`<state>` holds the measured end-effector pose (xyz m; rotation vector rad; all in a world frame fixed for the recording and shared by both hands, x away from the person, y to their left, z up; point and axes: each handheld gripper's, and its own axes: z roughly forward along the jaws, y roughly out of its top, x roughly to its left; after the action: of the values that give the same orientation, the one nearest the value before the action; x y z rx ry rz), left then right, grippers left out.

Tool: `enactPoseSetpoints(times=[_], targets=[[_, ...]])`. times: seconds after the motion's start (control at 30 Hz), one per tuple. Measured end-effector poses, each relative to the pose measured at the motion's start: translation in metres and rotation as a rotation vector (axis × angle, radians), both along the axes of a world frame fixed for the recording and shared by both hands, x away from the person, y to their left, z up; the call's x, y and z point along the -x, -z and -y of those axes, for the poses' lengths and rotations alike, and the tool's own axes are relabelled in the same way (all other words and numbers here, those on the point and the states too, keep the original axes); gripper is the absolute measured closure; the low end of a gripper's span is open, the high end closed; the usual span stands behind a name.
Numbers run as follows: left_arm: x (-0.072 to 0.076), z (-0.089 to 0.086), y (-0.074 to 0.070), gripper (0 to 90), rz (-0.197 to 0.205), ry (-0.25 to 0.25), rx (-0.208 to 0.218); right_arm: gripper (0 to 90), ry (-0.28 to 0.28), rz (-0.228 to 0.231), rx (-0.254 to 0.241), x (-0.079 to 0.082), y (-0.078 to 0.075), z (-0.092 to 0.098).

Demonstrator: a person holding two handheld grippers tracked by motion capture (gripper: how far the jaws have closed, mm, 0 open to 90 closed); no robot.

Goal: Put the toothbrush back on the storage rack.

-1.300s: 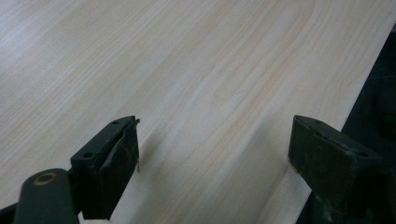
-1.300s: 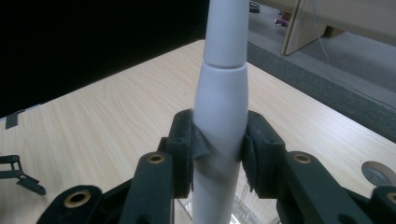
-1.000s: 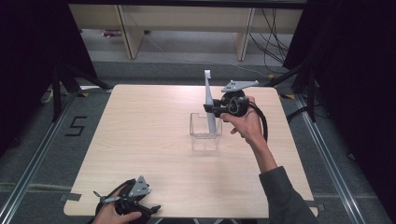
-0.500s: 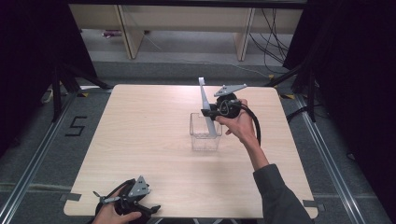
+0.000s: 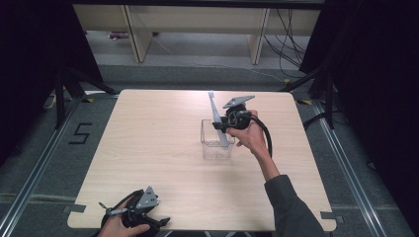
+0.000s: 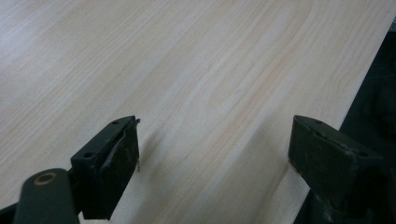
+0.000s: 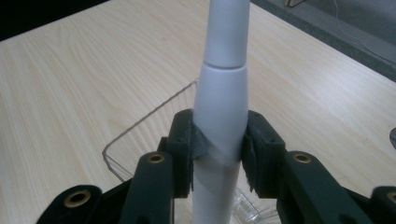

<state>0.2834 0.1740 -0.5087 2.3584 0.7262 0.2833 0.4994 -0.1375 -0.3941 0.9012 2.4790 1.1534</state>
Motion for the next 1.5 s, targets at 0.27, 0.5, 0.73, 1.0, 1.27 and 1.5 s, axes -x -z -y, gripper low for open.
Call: enactPoseSetpoints(times=[0.27, 0.5, 0.73, 1.0, 1.27, 1.5], targets=[[0.0, -0.001, 0.0, 15.7, 0.003, -0.001, 0.002, 66.7, -0.006, -0.034, 0.034, -0.002, 0.009, -0.006], [-0.001, -0.001, -0.001, 15.7, -0.005, 0.005, -0.004, 66.7, -0.016, -0.041, 0.066, -0.004, 0.02, -0.011], [0.0, 0.0, 0.0, 15.7, 0.002, 0.001, 0.0, 66.7, -0.026, -0.043, 0.094, -0.006, 0.024, -0.014], [0.0, 0.0, 0.0, 15.7, 0.002, 0.003, 0.0, 66.7, 0.0, -0.097, 0.121, -0.006, 0.024, -0.02], [-0.001, -0.001, -0.001, 15.6, -0.004, 0.009, -0.002, 66.6, -0.006, -0.091, 0.129, -0.012, 0.026, -0.026], [-0.001, 0.0, -0.001, 15.6, -0.004, 0.005, -0.003, 66.5, 0.014, -0.134, 0.151, -0.014, 0.026, -0.029]])
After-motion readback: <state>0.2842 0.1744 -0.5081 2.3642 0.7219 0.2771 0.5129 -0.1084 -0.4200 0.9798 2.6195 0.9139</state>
